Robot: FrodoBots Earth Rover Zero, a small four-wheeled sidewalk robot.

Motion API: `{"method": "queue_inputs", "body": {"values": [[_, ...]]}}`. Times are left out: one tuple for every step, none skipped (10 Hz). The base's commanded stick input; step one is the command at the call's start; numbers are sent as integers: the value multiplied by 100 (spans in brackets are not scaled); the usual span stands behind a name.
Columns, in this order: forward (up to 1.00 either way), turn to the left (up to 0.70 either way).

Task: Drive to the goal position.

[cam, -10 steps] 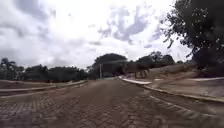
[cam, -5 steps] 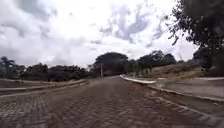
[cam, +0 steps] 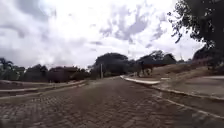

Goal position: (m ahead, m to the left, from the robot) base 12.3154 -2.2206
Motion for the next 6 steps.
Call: {"method": "queue_inputs", "body": {"values": [[70, 0], [70, 0], [70, 0], [70, 20], [70, 27], [70, 27]]}}
